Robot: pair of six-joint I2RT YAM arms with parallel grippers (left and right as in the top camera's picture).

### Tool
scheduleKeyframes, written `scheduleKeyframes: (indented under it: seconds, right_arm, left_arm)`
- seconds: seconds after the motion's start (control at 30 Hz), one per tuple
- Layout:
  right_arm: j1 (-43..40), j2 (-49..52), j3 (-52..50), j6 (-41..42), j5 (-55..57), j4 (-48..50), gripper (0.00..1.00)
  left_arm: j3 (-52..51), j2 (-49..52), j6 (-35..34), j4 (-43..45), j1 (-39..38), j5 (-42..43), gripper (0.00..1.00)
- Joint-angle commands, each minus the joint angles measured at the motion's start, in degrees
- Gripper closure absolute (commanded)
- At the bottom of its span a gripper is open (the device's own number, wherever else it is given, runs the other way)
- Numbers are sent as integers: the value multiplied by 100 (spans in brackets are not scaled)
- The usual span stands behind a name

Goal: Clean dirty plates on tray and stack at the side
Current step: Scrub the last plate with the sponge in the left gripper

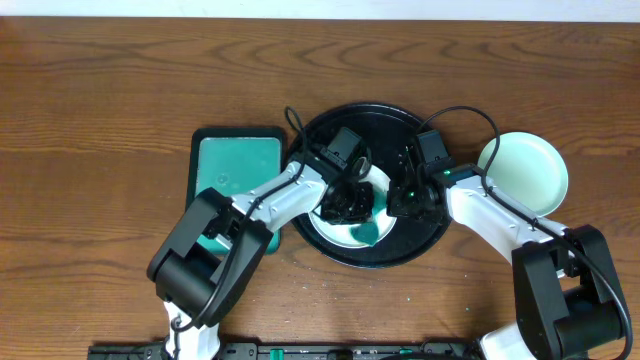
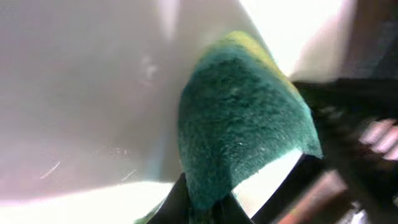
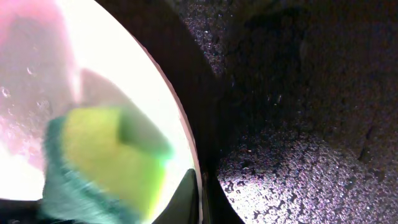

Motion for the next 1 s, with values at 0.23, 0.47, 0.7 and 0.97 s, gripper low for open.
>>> scheduleKeyframes:
  seconds: [0.23,0.47,0.7,0.97]
  right_arm:
    - [2,42,-37,39,223,0,99]
    - [2,42,-37,39,264,-4,99]
    - [2,42,-39,37,267,-4,99]
    - [2,42,-37,39,264,-4,99]
  left_arm:
    - [-216,-542,-160,-835,87,-4063,93]
    - [-216,-533,850,-433,210,-4927,93]
    - [-219,-485,1082,-22,247,-3036,93]
    - [-219,-181,1080,726,72,599,93]
